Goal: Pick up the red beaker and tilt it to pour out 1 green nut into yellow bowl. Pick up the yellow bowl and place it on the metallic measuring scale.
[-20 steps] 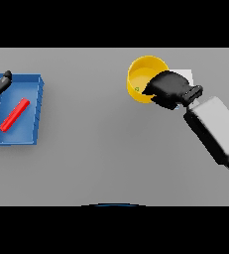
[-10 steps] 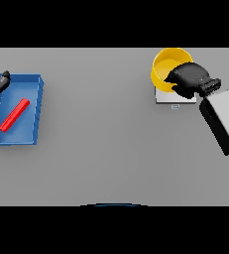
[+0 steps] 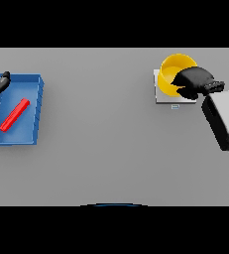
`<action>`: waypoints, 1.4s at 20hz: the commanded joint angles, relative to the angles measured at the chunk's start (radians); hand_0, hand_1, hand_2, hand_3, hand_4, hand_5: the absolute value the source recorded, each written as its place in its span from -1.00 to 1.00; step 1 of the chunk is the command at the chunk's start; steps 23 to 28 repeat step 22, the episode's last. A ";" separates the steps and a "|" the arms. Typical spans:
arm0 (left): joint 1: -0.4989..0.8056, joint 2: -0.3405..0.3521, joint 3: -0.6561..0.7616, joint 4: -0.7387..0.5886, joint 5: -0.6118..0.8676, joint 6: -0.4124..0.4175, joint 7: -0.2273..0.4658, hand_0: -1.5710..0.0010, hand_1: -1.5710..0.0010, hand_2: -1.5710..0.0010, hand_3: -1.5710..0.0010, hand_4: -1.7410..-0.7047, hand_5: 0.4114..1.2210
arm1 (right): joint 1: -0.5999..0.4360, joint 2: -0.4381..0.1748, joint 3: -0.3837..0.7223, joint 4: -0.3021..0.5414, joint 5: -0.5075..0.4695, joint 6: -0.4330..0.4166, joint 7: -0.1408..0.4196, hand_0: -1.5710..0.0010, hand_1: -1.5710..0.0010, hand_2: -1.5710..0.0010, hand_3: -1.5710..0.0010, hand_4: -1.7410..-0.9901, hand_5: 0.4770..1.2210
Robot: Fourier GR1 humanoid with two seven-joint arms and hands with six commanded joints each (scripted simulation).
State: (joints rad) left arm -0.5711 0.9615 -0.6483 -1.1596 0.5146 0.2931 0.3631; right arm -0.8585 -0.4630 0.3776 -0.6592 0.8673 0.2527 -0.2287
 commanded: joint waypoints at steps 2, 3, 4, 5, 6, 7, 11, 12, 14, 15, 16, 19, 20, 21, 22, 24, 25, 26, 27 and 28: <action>-0.008 -0.003 -0.001 0.000 0.001 0.001 0.015 1.00 1.00 1.00 1.00 0.96 -0.26 | -0.005 0.008 -0.007 0.008 -0.007 0.016 0.026 -0.87 -1.00 -0.74 -0.87 -1.00 1.00; -0.003 -0.004 -0.004 0.005 -0.005 -0.001 -0.001 1.00 1.00 1.00 1.00 0.96 -0.26 | 0.002 0.007 -0.003 0.006 -0.006 0.016 0.013 -0.80 -1.00 -0.74 -0.89 -1.00 1.00; 0.000 -0.007 -0.001 0.015 -0.001 -0.009 -0.010 1.00 1.00 1.00 1.00 0.96 -0.25 | 0.003 0.006 -0.005 0.015 -0.007 0.018 0.001 -0.79 -1.00 -0.75 -0.82 -1.00 1.00; -0.004 -0.011 -0.005 0.021 -0.003 -0.014 -0.003 1.00 1.00 1.00 1.00 0.96 -0.25 | 0.000 0.004 -0.007 0.023 -0.004 0.020 0.001 -0.78 -1.00 -0.76 -0.74 -1.00 1.00; -0.010 -0.012 0.000 0.022 -0.003 -0.011 -0.008 1.00 1.00 1.00 1.00 0.95 -0.25 | 0.009 0.002 -0.010 0.015 -0.006 0.015 0.001 -0.70 -0.86 -0.81 -0.53 -1.00 1.00; -0.014 -0.014 0.003 0.033 0.000 -0.021 -0.014 1.00 1.00 1.00 1.00 0.95 -0.24 | 0.004 0.000 -0.017 0.017 -0.011 0.024 -0.005 -0.44 -0.68 -0.69 -0.35 -0.89 1.00; -0.017 -0.025 -0.006 0.035 -0.007 -0.015 -0.007 1.00 1.00 1.00 1.00 0.95 -0.23 | -0.008 0.018 -0.023 0.033 -0.016 0.052 0.032 0.41 0.10 -0.02 0.15 -0.53 0.33; -0.025 -0.030 -0.006 0.037 -0.006 -0.016 0.004 1.00 1.00 1.00 1.00 0.96 -0.25 | -0.008 0.018 -0.021 0.037 -0.015 0.056 0.031 0.53 0.26 0.12 0.22 -0.46 0.23; -0.023 -0.020 -0.004 0.034 -0.007 -0.012 0.001 1.00 1.00 1.00 1.00 0.96 -0.27 | -0.021 0.005 -0.006 0.054 0.003 0.055 0.005 0.70 0.52 0.34 0.33 -0.36 0.08; -0.021 -0.018 -0.001 0.027 -0.004 -0.009 0.004 1.00 1.00 1.00 1.00 0.96 -0.27 | -0.020 0.003 -0.002 0.058 0.004 0.056 -0.014 0.76 0.61 0.43 0.38 -0.32 0.03; -0.010 -0.017 0.000 0.027 -0.001 -0.011 -0.007 1.00 1.00 1.00 1.00 0.97 -0.28 | -0.021 -0.003 0.002 0.051 0.006 0.059 -0.027 0.81 0.69 0.52 0.43 -0.28 -0.02; -0.019 -0.022 0.002 0.046 -0.001 -0.019 -0.008 1.00 1.00 1.00 1.00 0.97 -0.29 | -0.019 0.006 0.003 0.060 0.008 0.071 0.002 0.90 0.84 0.74 0.55 -0.17 -0.13; -0.018 -0.017 0.000 0.037 -0.004 -0.019 -0.008 1.00 1.00 1.00 1.00 0.97 -0.30 | -0.019 0.007 -0.003 0.064 0.004 0.073 0.012 0.92 0.87 0.79 0.59 -0.15 -0.17; -0.020 -0.027 -0.002 0.037 -0.004 -0.014 -0.009 1.00 1.00 1.00 1.00 0.97 -0.30 | -0.014 0.002 -0.003 0.058 0.003 0.077 0.012 0.94 0.90 0.84 0.62 -0.12 -0.21; -0.026 -0.033 -0.005 0.040 -0.005 -0.015 -0.003 1.00 1.00 1.00 1.00 0.97 -0.30 | -0.018 -0.001 -0.004 0.054 0.002 0.085 0.017 0.95 0.92 0.87 0.65 -0.12 -0.24; -0.026 -0.033 -0.005 0.040 -0.005 -0.015 -0.003 1.00 1.00 1.00 1.00 0.97 -0.30 | -0.018 -0.001 -0.004 0.054 0.002 0.085 0.017 0.95 0.92 0.87 0.65 -0.12 -0.24; -0.026 -0.033 -0.005 0.040 -0.005 -0.015 -0.003 1.00 1.00 1.00 1.00 0.97 -0.30 | -0.018 -0.001 -0.004 0.054 0.002 0.085 0.017 0.95 0.92 0.87 0.65 -0.12 -0.24; -0.026 -0.033 -0.005 0.040 -0.005 -0.015 -0.003 1.00 1.00 1.00 1.00 0.97 -0.30 | -0.018 -0.001 -0.004 0.054 0.002 0.085 0.017 0.95 0.92 0.87 0.65 -0.12 -0.24; -0.026 -0.033 -0.005 0.040 -0.005 -0.015 -0.003 1.00 1.00 1.00 1.00 0.97 -0.30 | -0.018 -0.001 -0.004 0.054 0.002 0.085 0.017 0.95 0.92 0.87 0.65 -0.12 -0.24; -0.026 -0.033 -0.005 0.040 -0.005 -0.015 -0.003 1.00 1.00 1.00 1.00 0.97 -0.30 | -0.018 -0.001 -0.004 0.054 0.002 0.085 0.017 0.95 0.92 0.87 0.65 -0.12 -0.24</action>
